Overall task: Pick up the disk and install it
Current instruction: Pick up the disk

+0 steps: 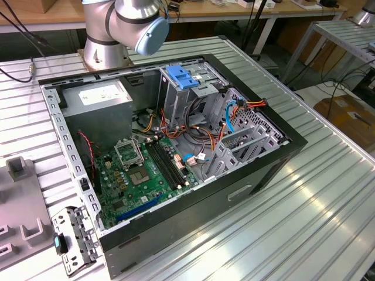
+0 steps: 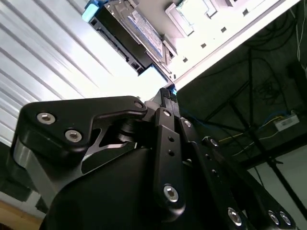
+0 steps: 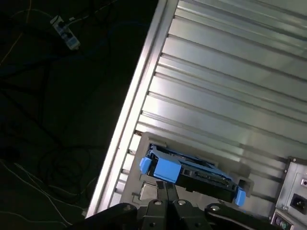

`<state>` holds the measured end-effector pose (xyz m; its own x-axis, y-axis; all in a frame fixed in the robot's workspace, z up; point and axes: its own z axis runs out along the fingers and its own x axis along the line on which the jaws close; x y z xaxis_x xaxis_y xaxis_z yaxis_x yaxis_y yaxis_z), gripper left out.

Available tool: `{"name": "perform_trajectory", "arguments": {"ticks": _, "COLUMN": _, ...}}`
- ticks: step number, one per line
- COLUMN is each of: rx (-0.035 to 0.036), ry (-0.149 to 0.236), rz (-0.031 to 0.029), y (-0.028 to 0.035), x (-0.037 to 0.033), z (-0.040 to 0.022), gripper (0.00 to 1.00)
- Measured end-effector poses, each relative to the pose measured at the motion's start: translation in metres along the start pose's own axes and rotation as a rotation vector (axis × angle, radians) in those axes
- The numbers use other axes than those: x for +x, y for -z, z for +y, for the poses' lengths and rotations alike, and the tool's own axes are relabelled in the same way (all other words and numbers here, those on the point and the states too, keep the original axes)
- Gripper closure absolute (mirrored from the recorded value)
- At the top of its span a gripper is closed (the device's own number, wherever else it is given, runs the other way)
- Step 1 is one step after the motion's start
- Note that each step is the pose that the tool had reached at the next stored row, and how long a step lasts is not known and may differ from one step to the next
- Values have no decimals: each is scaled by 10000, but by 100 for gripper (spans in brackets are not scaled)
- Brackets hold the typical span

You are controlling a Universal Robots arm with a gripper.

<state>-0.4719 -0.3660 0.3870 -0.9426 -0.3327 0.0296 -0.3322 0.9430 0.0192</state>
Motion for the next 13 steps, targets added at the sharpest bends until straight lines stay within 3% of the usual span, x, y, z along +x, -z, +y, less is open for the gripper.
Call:
{"name": "perform_trajectory", "arguments": {"ticks": 2, "rx": 12, "ry": 408, "rz": 8, "y": 0, "x": 0, "z": 0, "gripper": 89}}
{"name": "perform_trajectory", "arguments": {"ticks": 4, "rx": 34, "ry": 1143, "rz": 21, "y": -1, "x": 0, "z": 0, "gripper": 89}}
{"name": "perform_trajectory", "arguments": {"ticks": 13, "rx": 86, "ry": 2919, "rz": 55, "y": -1, "x": 0, "z": 0, "gripper": 89}}
